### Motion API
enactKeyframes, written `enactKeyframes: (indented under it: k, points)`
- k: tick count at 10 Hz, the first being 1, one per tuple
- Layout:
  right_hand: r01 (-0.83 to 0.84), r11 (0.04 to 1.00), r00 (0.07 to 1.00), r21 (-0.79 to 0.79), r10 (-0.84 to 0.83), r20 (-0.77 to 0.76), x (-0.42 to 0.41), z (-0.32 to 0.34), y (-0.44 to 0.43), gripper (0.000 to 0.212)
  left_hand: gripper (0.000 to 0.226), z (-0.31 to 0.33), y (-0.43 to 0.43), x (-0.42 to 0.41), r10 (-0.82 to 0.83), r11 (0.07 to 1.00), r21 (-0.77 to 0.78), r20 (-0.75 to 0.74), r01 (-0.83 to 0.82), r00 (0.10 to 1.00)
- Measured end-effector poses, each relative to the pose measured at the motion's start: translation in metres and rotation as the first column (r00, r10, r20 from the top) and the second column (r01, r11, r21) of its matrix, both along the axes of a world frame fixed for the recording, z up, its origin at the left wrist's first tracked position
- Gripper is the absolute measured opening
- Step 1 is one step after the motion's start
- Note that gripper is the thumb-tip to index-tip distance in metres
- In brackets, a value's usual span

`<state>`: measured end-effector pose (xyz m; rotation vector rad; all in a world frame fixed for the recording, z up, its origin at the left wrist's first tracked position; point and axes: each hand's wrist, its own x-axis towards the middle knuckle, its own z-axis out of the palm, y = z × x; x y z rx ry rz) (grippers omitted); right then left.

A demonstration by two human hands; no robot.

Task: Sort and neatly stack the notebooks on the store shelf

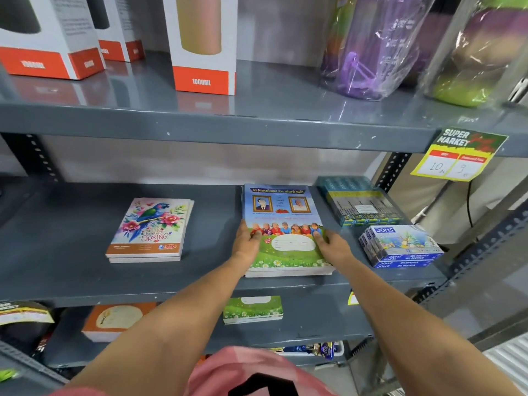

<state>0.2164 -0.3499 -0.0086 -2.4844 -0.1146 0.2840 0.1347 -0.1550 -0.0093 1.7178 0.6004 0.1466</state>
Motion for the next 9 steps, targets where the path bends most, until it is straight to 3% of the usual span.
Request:
enactKeyframes:
  k: [5,6,7,8,9]
  points:
    - [-0.038,0.999,0.999,-0.026,0.038,-0.014,-0.035,-0.002,0.079,0.050,0.050,0.009,0.073,-0.040,0.023,1.000,0.014,-0.052,-0.022,0.998]
    - [-0.080,0.995,0.995,-0.067,0.075,-0.064,-0.035,0.003,0.079,0.050,0.055,0.007,0.078,-0.042,-0.062,0.972,0.216,-0.151,0.094,0.987]
    - [-0.085,0.993,0.993,-0.081,0.077,-0.091,-0.035,0.013,0.082,0.052,0.062,0.015,0.080,-0.044,-0.106,0.848,0.488,-0.228,0.208,0.968]
    - [-0.073,0.976,0.993,-0.208,0.091,0.081,-0.046,0.026,0.091,0.069,0.071,0.030,0.080,-0.061,-0.179,0.566,0.777,-0.212,0.277,0.961]
    - [-0.126,0.943,0.953,-0.308,0.201,0.225,-0.058,0.038,0.095,0.073,0.070,0.040,0.085,-0.071,-0.218,0.427,0.857,-0.210,0.287,0.953]
